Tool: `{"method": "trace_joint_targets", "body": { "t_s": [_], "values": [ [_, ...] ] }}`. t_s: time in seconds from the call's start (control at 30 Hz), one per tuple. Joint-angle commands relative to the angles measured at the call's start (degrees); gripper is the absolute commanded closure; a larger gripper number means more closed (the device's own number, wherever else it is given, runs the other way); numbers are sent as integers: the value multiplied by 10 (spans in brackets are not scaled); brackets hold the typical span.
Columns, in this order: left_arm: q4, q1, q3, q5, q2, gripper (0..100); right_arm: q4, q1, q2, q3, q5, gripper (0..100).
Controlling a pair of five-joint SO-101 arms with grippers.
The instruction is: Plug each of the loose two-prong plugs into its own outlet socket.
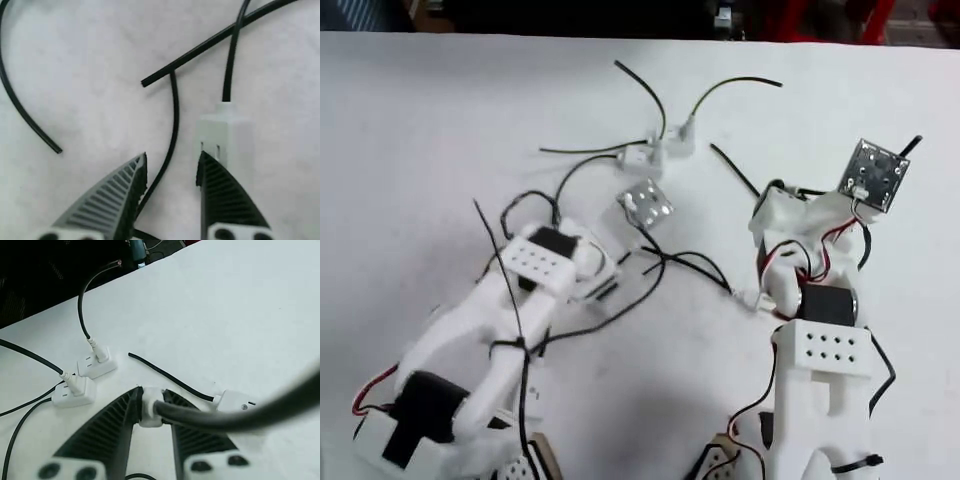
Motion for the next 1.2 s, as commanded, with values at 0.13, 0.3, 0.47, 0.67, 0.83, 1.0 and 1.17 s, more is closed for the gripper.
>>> {"method": "trace_joint_targets", "body": {
  "t_s": [0.13,0.3,0.47,0.67,0.83,1.0,1.17],
  "values": [
    [4,86,60,6,-43,823,-12,-5,-9,-17,0,981],
    [6,97,67,7,-46,825,-12,-5,-9,-17,1,981],
    [23,58,39,40,-73,824,-9,-6,-9,-17,25,981],
    [102,14,22,55,-223,823,4,-27,-10,-20,57,981],
    [132,-54,63,59,-369,823,74,-92,-10,-49,89,981],
    [129,-159,131,59,-487,823,160,-207,-10,-75,128,981],
    [127,-207,164,55,-534,810,168,-255,-10,-77,126,981]
  ]
}}
